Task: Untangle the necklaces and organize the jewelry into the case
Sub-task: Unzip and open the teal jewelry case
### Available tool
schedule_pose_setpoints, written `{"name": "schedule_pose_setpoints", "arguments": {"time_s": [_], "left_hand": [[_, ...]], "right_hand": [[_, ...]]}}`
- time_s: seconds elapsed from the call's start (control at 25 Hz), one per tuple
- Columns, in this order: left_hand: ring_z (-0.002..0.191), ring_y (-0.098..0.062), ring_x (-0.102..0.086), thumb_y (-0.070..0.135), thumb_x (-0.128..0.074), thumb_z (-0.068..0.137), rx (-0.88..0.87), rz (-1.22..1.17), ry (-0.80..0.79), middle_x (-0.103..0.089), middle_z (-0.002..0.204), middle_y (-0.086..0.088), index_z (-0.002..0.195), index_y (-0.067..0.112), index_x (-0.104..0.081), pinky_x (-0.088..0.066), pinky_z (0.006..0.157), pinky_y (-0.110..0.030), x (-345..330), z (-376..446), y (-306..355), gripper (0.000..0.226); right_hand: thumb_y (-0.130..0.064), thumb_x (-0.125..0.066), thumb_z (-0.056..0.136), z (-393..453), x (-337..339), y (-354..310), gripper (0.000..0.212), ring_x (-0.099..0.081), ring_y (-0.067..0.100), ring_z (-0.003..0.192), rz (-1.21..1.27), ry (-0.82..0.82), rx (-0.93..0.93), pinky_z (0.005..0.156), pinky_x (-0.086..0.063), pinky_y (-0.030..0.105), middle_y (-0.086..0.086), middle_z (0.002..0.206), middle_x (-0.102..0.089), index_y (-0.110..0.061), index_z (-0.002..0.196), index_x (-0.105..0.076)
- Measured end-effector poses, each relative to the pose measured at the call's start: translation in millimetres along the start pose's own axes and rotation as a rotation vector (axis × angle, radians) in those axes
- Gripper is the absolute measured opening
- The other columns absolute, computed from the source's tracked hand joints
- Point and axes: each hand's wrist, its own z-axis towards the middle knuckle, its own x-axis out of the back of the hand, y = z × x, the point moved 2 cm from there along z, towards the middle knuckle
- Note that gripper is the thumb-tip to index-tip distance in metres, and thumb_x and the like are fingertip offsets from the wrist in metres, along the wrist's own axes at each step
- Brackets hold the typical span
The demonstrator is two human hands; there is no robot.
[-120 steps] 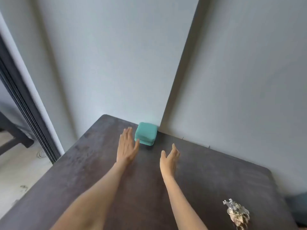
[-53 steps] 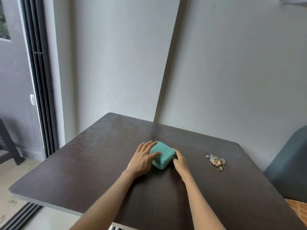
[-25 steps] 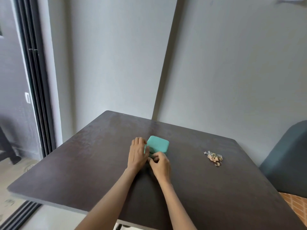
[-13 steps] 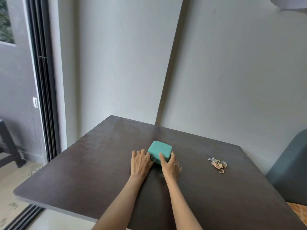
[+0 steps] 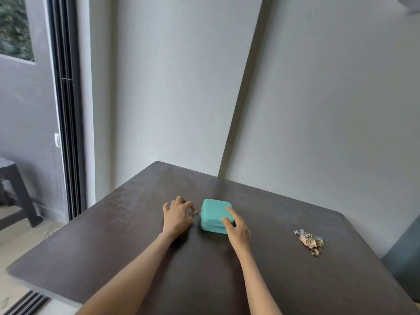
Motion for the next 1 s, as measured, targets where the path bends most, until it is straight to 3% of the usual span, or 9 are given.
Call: {"name": "schedule_pose_setpoints", "arguments": {"time_s": [0.16, 0.36, 0.52, 0.6, 0.68, 0.76, 0.84, 0.92, 1.0], "left_hand": [[0.114, -0.019, -0.045, 0.041, -0.055, 0.089, 0.131, -0.121, -0.04, -0.049, 0.112, -0.001, 0.103, 0.028, -0.064, -0.023, 0.102, -0.038, -17, 44, -6, 0.021], [0.11, -0.017, -0.052, 0.027, -0.053, 0.091, -0.015, -0.192, -0.213, -0.061, 0.101, 0.005, 0.101, 0.027, -0.063, -0.027, 0.085, -0.034, -33, 83, 7, 0.014], [0.086, -0.012, -0.056, 0.013, -0.054, 0.088, 0.008, -0.402, -0.273, -0.061, 0.084, 0.012, 0.095, 0.033, -0.06, -0.039, 0.092, -0.035, -35, 84, 12, 0.022], [0.088, -0.016, -0.057, 0.006, -0.054, 0.09, 0.042, -0.77, -0.276, -0.064, 0.091, 0.003, 0.111, 0.03, -0.056, -0.046, 0.093, -0.037, -29, 74, 15, 0.031], [0.107, -0.017, -0.056, 0.02, -0.052, 0.094, 0.073, -1.033, -0.375, -0.062, 0.111, -0.003, 0.126, 0.024, -0.05, -0.044, 0.097, -0.03, -17, 56, 16, 0.032], [0.122, -0.011, -0.049, 0.052, -0.056, 0.083, 0.02, -1.021, -0.506, -0.053, 0.13, 0.003, 0.135, 0.024, -0.044, -0.035, 0.107, -0.027, -6, 38, 11, 0.06], [0.126, -0.006, -0.043, 0.066, -0.064, 0.064, -0.048, -0.967, -0.599, -0.047, 0.136, 0.008, 0.139, 0.026, -0.039, -0.031, 0.109, -0.024, 4, 20, 2, 0.088], [0.129, -0.006, -0.039, 0.063, -0.074, 0.06, -0.07, -0.93, -0.657, -0.042, 0.139, 0.008, 0.141, 0.029, -0.035, -0.031, 0.108, -0.023, 11, 7, -10, 0.097], [0.134, -0.011, -0.033, 0.041, -0.077, 0.072, -0.083, -0.846, -0.706, -0.033, 0.143, 0.007, 0.144, 0.03, -0.028, -0.032, 0.108, -0.023, 26, -6, -20, 0.088]], "right_hand": [[-0.043, -0.049, 0.084, 14, -2, 5, 0.041, -0.048, 0.012, 0.121, 0.07, -0.062, 0.052, 0.106, -0.032, 0.034, -0.01, 0.136, -0.05, -0.042, 0.124, -0.053], [-0.055, -0.042, 0.066, 17, -3, 9, 0.047, -0.047, 0.006, 0.105, 0.135, -0.066, 0.043, 0.103, -0.038, 0.035, -0.019, 0.114, -0.047, -0.052, 0.112, -0.051], [-0.064, -0.035, 0.06, 15, -2, 3, 0.067, -0.051, 0.015, 0.112, 0.087, -0.063, 0.031, 0.1, -0.039, 0.036, -0.015, 0.112, -0.046, -0.047, 0.123, -0.05], [-0.059, -0.041, 0.068, 12, -1, 3, 0.068, -0.048, 0.014, 0.117, 0.082, -0.075, 0.029, 0.105, -0.036, 0.038, -0.014, 0.12, -0.046, -0.041, 0.134, -0.041], [-0.055, -0.05, 0.075, 7, 1, 3, 0.071, -0.045, 0.014, 0.122, 0.108, -0.091, 0.012, 0.107, -0.034, 0.04, -0.012, 0.133, -0.045, -0.037, 0.141, -0.031], [-0.049, -0.06, 0.08, -1, 0, 2, 0.07, -0.048, 0.011, 0.12, 0.088, -0.114, 0.01, 0.105, -0.037, 0.037, -0.011, 0.136, -0.045, -0.035, 0.141, -0.029], [-0.045, -0.065, 0.08, -9, -6, -1, 0.067, -0.052, 0.009, 0.112, 0.024, -0.134, 0.033, 0.102, -0.04, 0.037, -0.009, 0.132, -0.048, -0.035, 0.138, -0.032], [-0.045, -0.066, 0.079, -19, -11, -6, 0.067, -0.052, 0.011, 0.111, -0.027, -0.153, 0.062, 0.102, -0.04, 0.04, -0.008, 0.131, -0.047, -0.034, 0.136, -0.033], [-0.044, -0.067, 0.079, -28, -17, -15, 0.067, -0.05, 0.012, 0.114, -0.036, -0.175, 0.083, 0.102, -0.04, 0.04, -0.007, 0.132, -0.045, -0.033, 0.136, -0.034]]}}
